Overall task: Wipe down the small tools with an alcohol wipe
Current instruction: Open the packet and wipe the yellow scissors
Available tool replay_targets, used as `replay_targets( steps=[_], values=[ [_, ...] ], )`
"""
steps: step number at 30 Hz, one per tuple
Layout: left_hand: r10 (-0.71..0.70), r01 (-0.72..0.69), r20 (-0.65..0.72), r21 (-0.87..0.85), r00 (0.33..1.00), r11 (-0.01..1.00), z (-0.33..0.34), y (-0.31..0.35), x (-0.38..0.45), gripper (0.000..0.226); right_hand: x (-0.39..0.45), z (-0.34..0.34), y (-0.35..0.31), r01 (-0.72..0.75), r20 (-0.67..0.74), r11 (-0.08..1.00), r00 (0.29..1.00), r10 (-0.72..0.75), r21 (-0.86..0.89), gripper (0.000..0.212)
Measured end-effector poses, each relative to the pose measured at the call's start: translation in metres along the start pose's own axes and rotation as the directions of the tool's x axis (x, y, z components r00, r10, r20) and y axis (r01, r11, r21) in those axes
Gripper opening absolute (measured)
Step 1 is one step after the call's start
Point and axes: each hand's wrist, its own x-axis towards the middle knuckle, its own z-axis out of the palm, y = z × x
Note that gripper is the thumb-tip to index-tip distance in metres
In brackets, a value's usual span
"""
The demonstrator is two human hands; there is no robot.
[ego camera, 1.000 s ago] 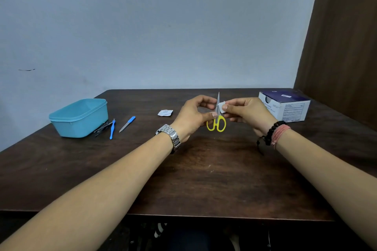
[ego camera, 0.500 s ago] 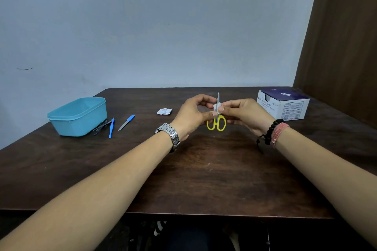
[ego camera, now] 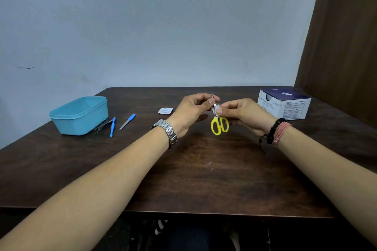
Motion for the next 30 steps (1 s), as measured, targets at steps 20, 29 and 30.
replay_targets(
  steps=[20,29,30],
  values=[
    [0.0,-0.003,-0.159,-0.015,0.987,1.0,0.002,-0.001,0.001,0.005,0.002,-0.002,0.001,0.242,-0.158,0.909,0.938,-0.308,-0.339,0.002],
    [-0.13,0.095,-0.214,-0.163,0.968,0.982,0.002,-0.002,0.001,0.013,-0.001,0.006,0.001,0.368,0.025,0.698,0.893,-0.449,-0.615,0.007],
    [-0.132,0.097,-0.216,-0.166,0.967,0.981,0.001,-0.002,0.001,0.013,-0.001,0.005,0.001,0.369,0.038,0.687,0.894,-0.446,-0.626,0.007]
  ],
)
